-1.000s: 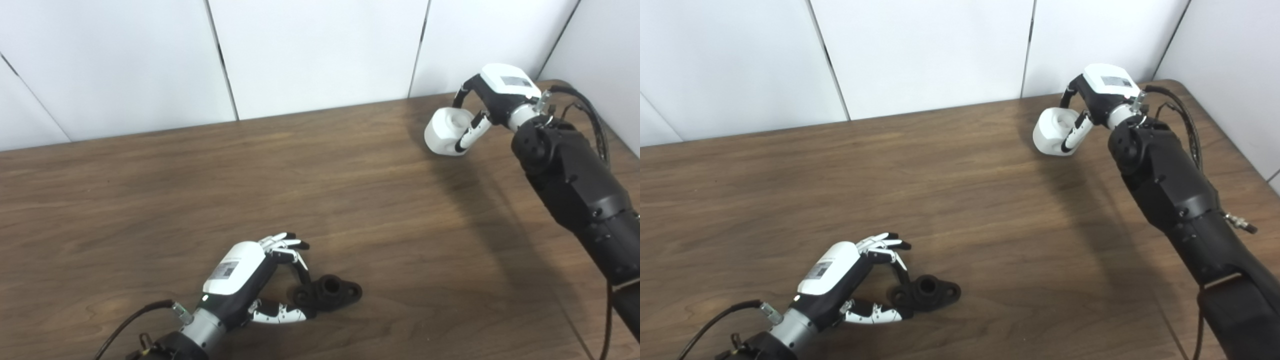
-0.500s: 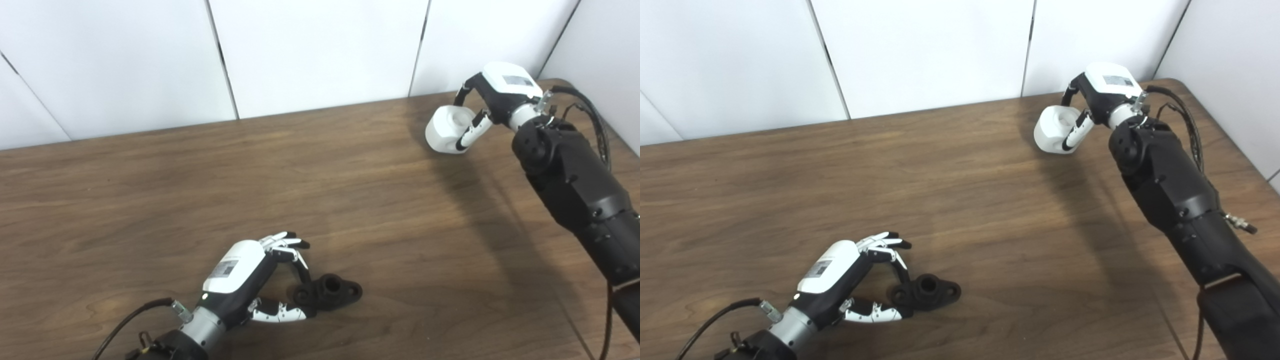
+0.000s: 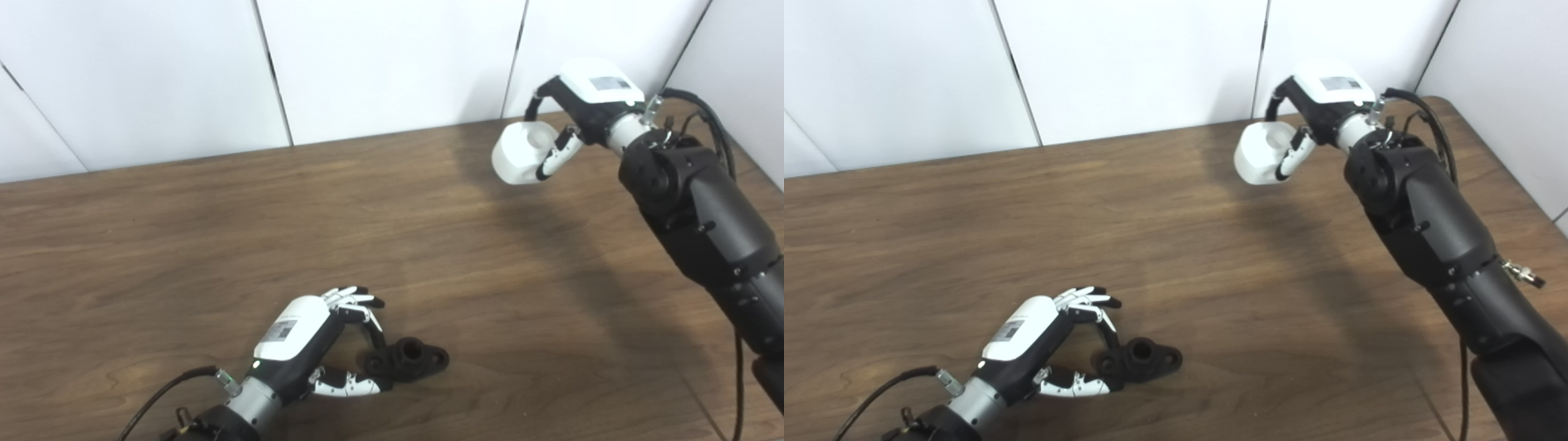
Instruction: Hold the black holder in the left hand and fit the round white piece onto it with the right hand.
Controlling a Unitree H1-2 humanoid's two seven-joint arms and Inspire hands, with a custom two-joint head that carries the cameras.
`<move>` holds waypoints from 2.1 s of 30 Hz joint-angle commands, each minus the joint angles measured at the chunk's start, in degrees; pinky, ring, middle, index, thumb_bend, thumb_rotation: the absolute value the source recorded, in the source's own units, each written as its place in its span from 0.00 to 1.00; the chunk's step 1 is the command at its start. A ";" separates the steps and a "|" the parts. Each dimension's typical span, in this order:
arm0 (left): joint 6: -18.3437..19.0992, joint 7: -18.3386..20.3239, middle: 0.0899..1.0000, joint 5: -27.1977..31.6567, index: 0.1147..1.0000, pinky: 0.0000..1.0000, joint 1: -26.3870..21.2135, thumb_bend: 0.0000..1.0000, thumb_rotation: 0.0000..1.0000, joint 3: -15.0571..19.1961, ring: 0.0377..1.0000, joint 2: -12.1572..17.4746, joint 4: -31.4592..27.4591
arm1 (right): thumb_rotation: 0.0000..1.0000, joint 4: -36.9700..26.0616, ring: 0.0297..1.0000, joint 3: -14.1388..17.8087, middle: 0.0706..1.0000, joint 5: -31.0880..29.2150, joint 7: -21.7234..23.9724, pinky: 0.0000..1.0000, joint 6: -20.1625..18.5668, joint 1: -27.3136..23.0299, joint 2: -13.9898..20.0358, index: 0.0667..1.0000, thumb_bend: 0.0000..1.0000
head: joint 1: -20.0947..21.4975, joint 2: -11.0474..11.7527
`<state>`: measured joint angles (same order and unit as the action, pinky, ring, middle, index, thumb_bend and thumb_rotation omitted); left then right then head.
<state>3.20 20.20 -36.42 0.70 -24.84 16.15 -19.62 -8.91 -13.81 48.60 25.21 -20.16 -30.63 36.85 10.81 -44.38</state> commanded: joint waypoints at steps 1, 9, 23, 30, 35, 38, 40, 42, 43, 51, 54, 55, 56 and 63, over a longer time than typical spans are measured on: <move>1.28 2.25 0.81 -0.34 0.42 0.92 0.51 0.51 0.06 -1.08 0.92 0.08 1.35 | 0.14 -4.85 0.88 0.61 0.74 1.66 1.93 0.81 -0.86 -2.22 0.69 0.45 0.53 | -0.10 0.02; 1.92 2.10 0.81 -1.75 0.42 0.93 0.28 0.51 0.06 -1.92 0.91 -0.84 1.39 | 0.14 -19.70 0.87 -0.65 0.74 5.84 16.78 0.78 -3.62 -2.60 0.01 0.45 0.53 | -2.01 -0.08; 2.16 1.78 0.80 -3.64 0.42 0.93 -0.60 0.51 0.06 -2.78 0.91 -2.82 2.05 | 0.14 -35.52 0.86 2.22 0.73 7.36 40.61 0.81 -5.78 -4.61 -2.95 0.45 0.52 | -5.10 -1.51; 3.28 2.87 0.81 -3.95 0.42 0.94 -0.88 0.51 0.06 -2.78 0.92 -3.44 1.56 | 0.14 -40.26 0.85 2.73 0.71 6.93 46.24 0.77 -5.79 -5.24 -3.98 0.44 0.53 | -5.19 -2.14; 2.70 2.39 0.80 -3.96 0.42 0.93 -1.07 0.51 0.06 -2.78 0.91 -3.57 1.77 | 0.14 -42.79 0.84 2.31 0.72 6.11 46.51 0.74 -5.90 -4.16 -5.00 0.44 0.53 | -5.21 -2.75; 2.57 2.23 0.80 -3.85 0.42 0.92 -1.16 0.51 0.06 -2.75 0.91 -3.64 1.89 | 0.14 -43.95 0.84 2.14 0.72 6.11 46.97 0.75 -6.14 -3.53 -5.78 0.44 0.53 | -5.06 -3.09; 2.50 2.16 0.80 -3.77 0.42 0.92 -1.19 0.51 0.06 -2.72 0.91 -3.65 1.91 | 0.13 -44.59 0.85 1.95 0.72 6.30 47.25 0.75 -6.21 -3.11 -6.20 0.44 0.53 | -5.06 -3.09; 2.68 2.27 0.80 -3.91 0.42 0.92 -1.25 0.51 0.06 -2.72 0.91 -3.66 1.77 | 0.14 -45.16 0.85 1.32 0.73 6.41 47.44 0.75 -6.35 -2.71 -6.45 0.44 0.53 | -4.93 -3.67; 2.73 2.30 0.80 -3.96 0.42 0.92 -1.28 0.51 0.06 -2.72 0.91 -3.67 1.73 | 0.13 -45.32 0.85 1.05 0.73 6.42 47.48 0.75 -6.42 -2.62 -6.46 0.44 0.53 | -4.93 -3.67; 3.48 3.12 0.81 -4.47 0.42 0.92 -1.59 0.51 0.06 -2.77 0.91 -3.56 1.28 | 0.13 -45.51 0.85 0.29 0.73 5.48 47.36 0.75 -6.08 -0.50 -6.99 0.44 0.53 | -4.79 -4.32; 3.30 3.21 0.81 -4.26 0.42 0.92 -1.77 0.51 0.06 -2.64 0.91 -3.52 1.37 | 0.13 -45.52 0.86 0.11 0.73 4.96 47.34 0.74 -6.04 0.12 -7.24 0.44 0.53 | -4.80 -4.94; 3.13 3.06 0.80 -4.27 0.42 0.92 -1.80 0.51 0.06 -2.62 0.91 -3.51 1.44 | 0.13 -45.52 0.86 -0.06 0.73 4.70 47.34 0.74 -5.98 0.28 -7.22 0.44 0.53 | -4.80 -4.94; 3.11 3.01 0.80 -4.39 0.42 0.92 -1.83 0.51 0.06 -2.63 0.91 -3.50 1.43 | 0.13 -45.52 0.86 -0.21 0.73 4.53 47.33 0.74 -5.94 0.47 -7.25 0.44 0.53 | -4.80 -4.94; 3.45 3.48 0.80 -6.04 0.42 0.92 -2.14 0.51 0.05 -3.04 0.91 -3.29 0.84 | 0.14 -45.49 0.86 -1.56 0.73 4.52 47.10 0.74 -5.39 1.64 -7.33 0.44 0.53 | -4.84 -6.05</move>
<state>5.12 21.35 -42.05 -1.26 -27.41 12.35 -18.68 -53.23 -15.64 52.61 66.75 -25.24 -27.86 29.08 5.89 -50.36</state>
